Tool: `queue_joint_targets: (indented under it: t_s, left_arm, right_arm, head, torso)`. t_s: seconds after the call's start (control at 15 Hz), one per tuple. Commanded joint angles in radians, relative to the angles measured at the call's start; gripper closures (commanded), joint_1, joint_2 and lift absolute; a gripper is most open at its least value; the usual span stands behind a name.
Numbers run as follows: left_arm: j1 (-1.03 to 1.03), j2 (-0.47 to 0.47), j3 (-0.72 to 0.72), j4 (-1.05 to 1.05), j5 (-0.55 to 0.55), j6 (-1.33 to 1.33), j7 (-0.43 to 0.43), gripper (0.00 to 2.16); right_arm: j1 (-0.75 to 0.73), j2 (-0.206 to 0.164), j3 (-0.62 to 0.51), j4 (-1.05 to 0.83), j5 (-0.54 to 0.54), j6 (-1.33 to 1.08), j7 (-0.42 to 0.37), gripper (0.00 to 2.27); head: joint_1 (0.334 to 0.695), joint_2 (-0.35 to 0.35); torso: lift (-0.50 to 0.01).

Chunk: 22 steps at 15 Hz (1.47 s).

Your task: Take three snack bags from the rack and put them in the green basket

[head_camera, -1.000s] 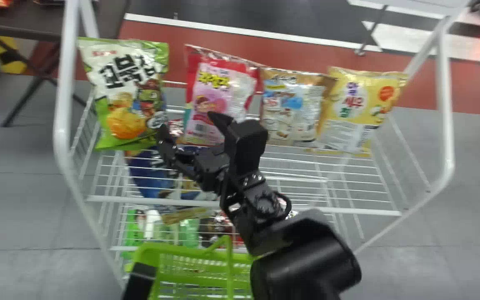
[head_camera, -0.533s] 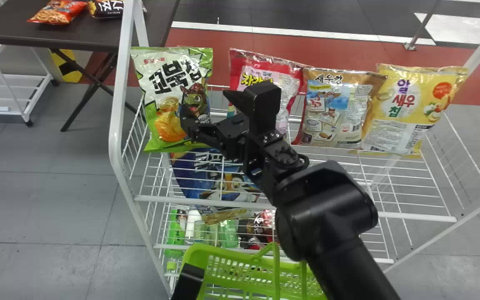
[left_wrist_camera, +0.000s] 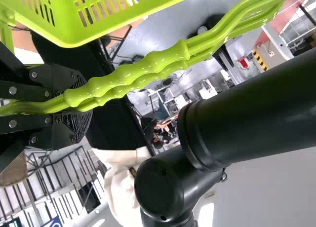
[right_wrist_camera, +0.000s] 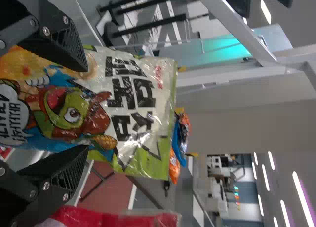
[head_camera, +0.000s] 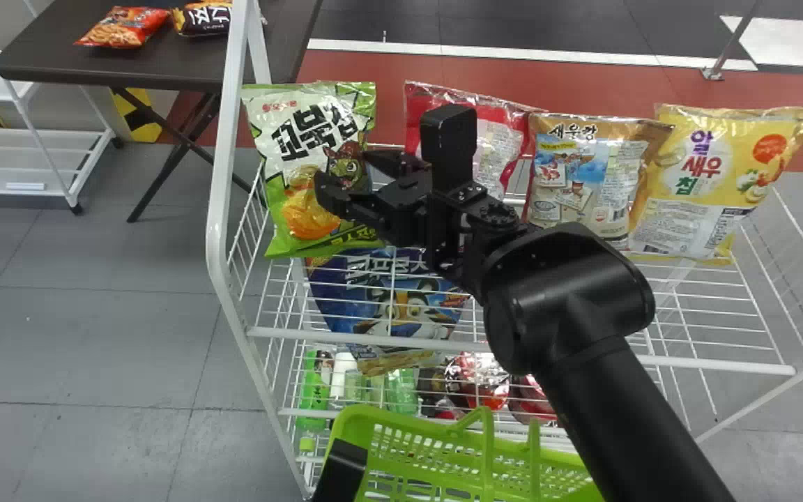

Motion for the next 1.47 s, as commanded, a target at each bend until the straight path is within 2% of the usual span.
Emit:
queue_joint_targets:
  t_s: [0.0,0.07,0.4,0.67,0.93,1.27,1.33,1.4]
  left_arm:
    - [-0.002,0.001,-0.003,-0.002,0.001,0.003,0.002,1.69]
    - [-0.002,0.003,-0.003,-0.002,0.001,0.003,0.002,1.69]
    - [0.002,0.001,-0.001,-0.004,-0.001,0.000,0.011,1.69]
    - [0.005,-0.005,0.016,-0.001,-0.018,-0.003,0.026,1.69]
    - [0.005,-0.017,0.045,0.024,-0.007,0.006,0.051,1.69]
    - [0.002,-0.043,0.106,0.038,0.024,0.058,0.060,1.69]
    - [0.002,-0.051,0.112,0.045,0.024,0.064,0.060,1.69]
    - [0.000,-0.052,0.116,0.053,0.022,0.073,0.062,1.69]
  right_arm:
    - [0.030,0.007,0.007,-0.057,0.041,0.043,0.007,1.99]
    - [0.039,0.007,0.007,-0.088,0.077,0.080,0.032,2.07]
    - [0.099,0.007,-0.004,-0.212,0.086,0.147,0.082,2.11]
    - [0.194,0.007,-0.016,-0.381,0.087,0.197,0.078,2.11]
    - [0.331,0.007,-0.075,-0.637,0.072,0.273,0.071,2.11]
    - [0.545,-0.086,-0.245,-1.037,0.026,0.503,0.065,2.11]
    - [0.598,-0.103,-0.286,-1.100,0.024,0.559,0.065,2.11]
    - [0.636,-0.106,-0.332,-1.158,0.011,0.623,0.065,2.11]
  head:
    - [0.695,-0.027]
    - [0.695,-0.026]
    - [0.695,-0.013]
    - [0.695,-0.005]
    - [0.695,-0.010]
    - [0.695,-0.094]
    - [0.695,-0.125]
    - [0.695,-0.201]
  torso:
    - [-0.012]
    - [-0.012]
    - [-0.012]
    - [-0.012]
    - [-0.012]
    - [-0.012]
    - [-0.012]
    - [-0.012]
